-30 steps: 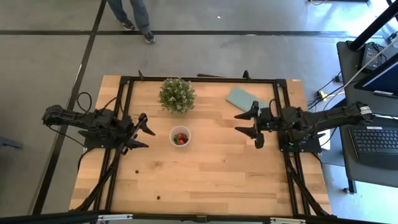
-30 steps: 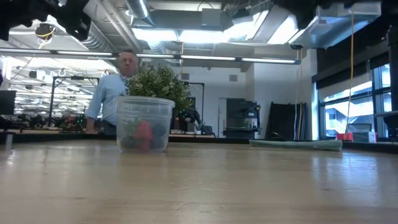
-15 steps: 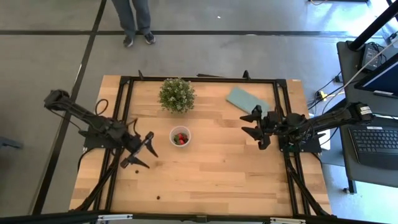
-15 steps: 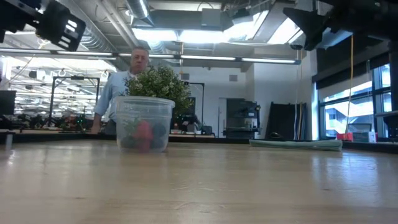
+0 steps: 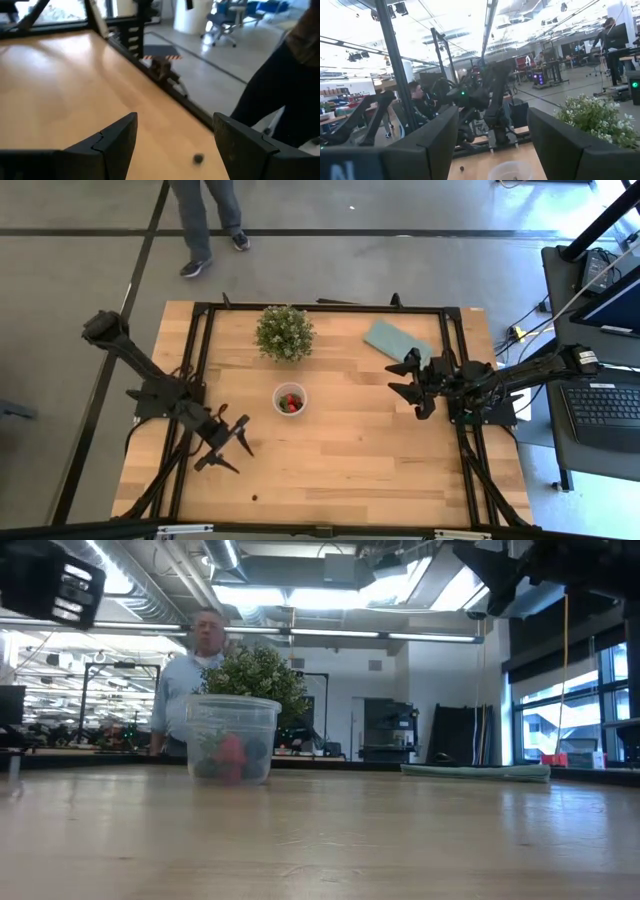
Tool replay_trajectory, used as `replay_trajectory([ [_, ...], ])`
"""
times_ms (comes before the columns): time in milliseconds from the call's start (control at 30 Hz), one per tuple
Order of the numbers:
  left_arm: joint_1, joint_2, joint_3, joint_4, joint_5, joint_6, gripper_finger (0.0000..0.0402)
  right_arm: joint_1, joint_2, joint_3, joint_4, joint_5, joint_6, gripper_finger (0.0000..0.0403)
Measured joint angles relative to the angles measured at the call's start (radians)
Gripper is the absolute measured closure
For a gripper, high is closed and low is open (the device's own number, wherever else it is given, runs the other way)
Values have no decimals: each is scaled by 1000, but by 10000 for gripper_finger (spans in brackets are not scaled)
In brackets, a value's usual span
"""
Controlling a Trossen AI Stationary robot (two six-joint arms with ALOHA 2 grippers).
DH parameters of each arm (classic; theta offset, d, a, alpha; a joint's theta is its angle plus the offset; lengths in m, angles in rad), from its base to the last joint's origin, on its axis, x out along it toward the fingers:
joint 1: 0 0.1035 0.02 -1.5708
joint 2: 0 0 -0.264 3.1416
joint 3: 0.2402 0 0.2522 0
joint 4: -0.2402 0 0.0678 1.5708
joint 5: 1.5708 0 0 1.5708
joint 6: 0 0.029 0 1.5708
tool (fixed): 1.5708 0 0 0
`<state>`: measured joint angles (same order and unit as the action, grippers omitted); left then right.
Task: Pick and placing Produce into tupperware
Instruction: Put the blueberry into the transparent container
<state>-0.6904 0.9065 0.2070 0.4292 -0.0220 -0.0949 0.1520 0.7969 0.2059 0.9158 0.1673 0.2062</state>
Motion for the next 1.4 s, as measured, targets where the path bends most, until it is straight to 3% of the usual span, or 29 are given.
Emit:
replay_trajectory([
  [167, -75, 106, 0, 134, -59, -12, 151, 0, 27, 13, 0, 0, 6, 164],
  [500, -207, 300, 0, 293, -287, -114, 151, 0, 54, 14, -6, 0, 79, 164],
  [1033, -270, 741, 177, 362, -355, -157, 151, 0, 54, 14, -9, -2, 134, 164],
  [1267, -290, 897, 189, 578, -368, -175, 151, 24, 55, 14, -10, -3, 130, 164],
  [1400, -301, 945, 189, 608, -379, -191, 151, 36, 55, 14, -12, -3, 130, 164],
])
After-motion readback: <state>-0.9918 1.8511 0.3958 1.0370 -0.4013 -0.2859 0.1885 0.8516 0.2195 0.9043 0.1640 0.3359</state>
